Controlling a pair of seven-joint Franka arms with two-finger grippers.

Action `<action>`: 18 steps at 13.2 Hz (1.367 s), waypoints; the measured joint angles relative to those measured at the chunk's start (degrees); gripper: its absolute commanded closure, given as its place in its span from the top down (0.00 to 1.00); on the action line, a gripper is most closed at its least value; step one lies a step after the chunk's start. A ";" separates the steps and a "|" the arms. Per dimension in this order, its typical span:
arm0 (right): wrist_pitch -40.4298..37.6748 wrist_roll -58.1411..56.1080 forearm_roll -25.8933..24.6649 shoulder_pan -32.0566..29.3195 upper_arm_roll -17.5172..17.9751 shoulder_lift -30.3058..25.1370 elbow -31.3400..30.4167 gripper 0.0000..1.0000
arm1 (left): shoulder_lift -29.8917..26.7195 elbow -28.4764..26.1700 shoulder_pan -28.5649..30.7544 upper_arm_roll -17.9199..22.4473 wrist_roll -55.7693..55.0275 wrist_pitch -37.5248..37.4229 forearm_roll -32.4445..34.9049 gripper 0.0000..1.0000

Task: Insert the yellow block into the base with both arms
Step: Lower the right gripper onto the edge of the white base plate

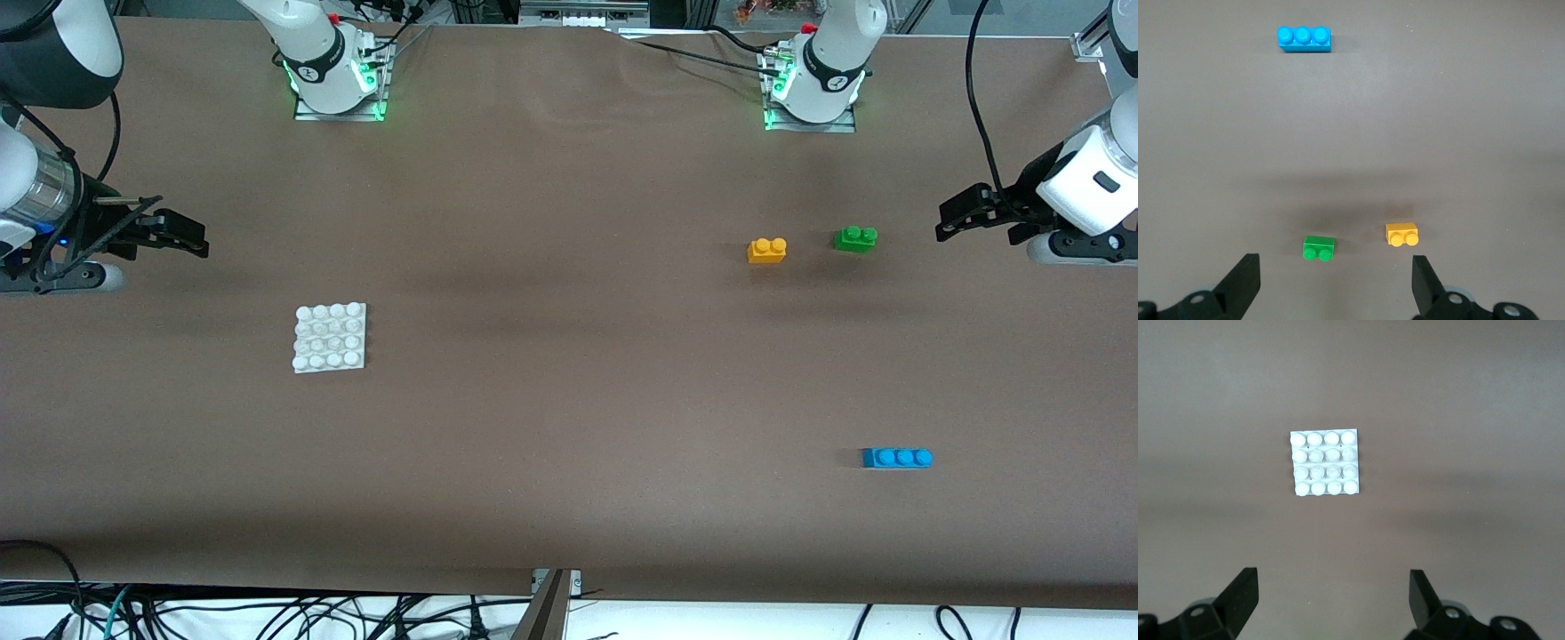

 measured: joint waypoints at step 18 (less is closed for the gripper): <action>42.48 0.00 0.84 0.00 0.00 8.54 -28.05 1.00 | 0.01 -2.79 1.33 0.66 0.24 -1.82 1.27 1.00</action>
